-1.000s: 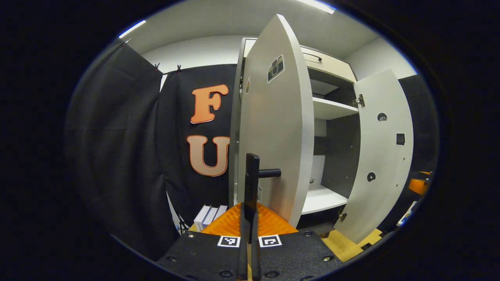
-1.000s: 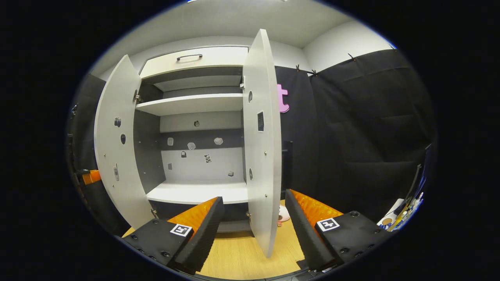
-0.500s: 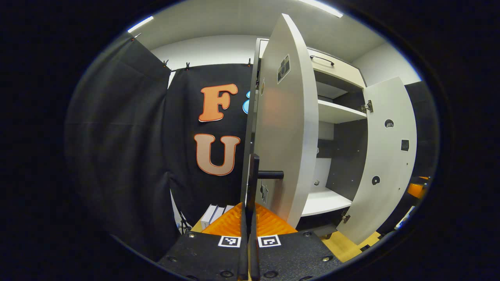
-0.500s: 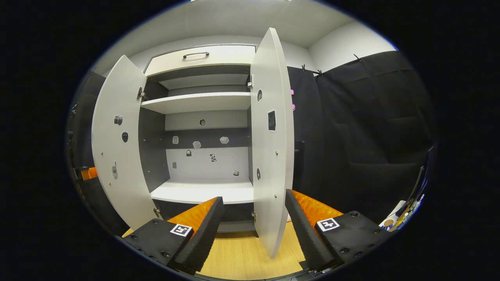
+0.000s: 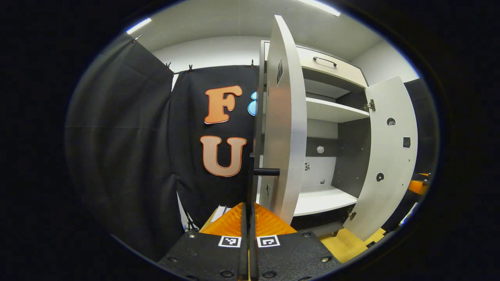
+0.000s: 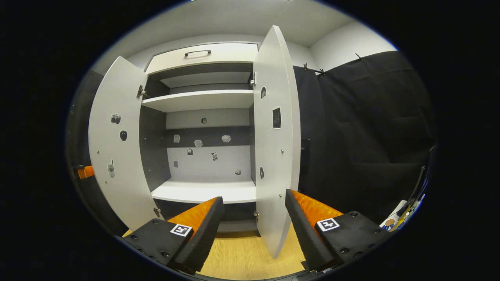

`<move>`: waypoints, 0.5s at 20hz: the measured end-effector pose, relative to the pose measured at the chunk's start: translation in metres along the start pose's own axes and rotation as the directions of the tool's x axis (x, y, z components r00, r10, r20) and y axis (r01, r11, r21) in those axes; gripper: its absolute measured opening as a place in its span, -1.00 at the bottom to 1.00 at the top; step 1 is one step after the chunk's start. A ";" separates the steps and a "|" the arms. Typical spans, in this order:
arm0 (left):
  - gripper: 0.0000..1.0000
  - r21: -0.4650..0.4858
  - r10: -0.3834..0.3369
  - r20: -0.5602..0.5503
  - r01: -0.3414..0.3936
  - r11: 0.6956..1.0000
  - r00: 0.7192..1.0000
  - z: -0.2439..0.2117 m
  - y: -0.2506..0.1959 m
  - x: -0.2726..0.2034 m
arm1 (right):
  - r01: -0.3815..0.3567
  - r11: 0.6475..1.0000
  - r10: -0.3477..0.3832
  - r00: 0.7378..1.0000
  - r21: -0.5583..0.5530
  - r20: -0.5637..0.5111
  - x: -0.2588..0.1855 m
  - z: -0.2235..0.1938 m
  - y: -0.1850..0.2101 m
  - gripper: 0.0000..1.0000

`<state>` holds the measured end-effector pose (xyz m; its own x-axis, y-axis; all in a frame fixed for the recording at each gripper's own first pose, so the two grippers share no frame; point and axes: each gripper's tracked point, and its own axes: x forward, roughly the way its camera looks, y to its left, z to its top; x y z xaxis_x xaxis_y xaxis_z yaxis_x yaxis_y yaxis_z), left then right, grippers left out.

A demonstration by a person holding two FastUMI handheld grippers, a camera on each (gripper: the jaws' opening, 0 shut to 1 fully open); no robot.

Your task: Open the right door of the double-door shoe cabinet with the right hand, and open the left door with the left hand.

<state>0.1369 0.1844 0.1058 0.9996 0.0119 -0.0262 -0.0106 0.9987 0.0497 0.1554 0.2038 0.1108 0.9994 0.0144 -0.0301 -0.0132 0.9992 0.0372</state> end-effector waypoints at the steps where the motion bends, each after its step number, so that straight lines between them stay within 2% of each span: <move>1: -0.97 -0.001 0.003 -0.001 -0.003 1.000 1.000 0.000 0.000 -0.001 | -0.001 1.000 0.001 1.000 0.000 -0.002 0.000 -0.001 0.001 0.84; 3: -0.94 0.001 0.016 -0.004 -0.016 1.000 1.000 0.002 -0.001 -0.006 | -0.001 1.000 0.001 1.000 0.000 -0.001 0.000 0.000 0.000 0.84; 7: -0.99 0.015 0.024 0.005 -0.024 1.000 1.000 0.012 -0.007 -0.025 | 0.001 1.000 -0.001 1.000 0.004 0.006 -0.001 0.003 -0.005 0.84; 8: -1.00 0.021 0.026 0.012 -0.026 0.999 1.000 0.016 -0.008 -0.030 | 0.003 1.000 -0.003 1.000 0.005 0.007 -0.002 0.003 -0.006 1.00; 10: -0.81 0.030 0.029 0.020 -0.030 0.999 0.999 0.023 -0.013 -0.041 | 0.004 1.000 -0.004 1.000 0.005 0.007 -0.003 0.004 -0.008 1.00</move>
<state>0.0962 0.1702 0.1292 0.9992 0.0400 -0.0049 -0.0395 0.9960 0.0801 0.1523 0.1960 0.1145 0.9997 0.0099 -0.0231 -0.0089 0.9991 0.0417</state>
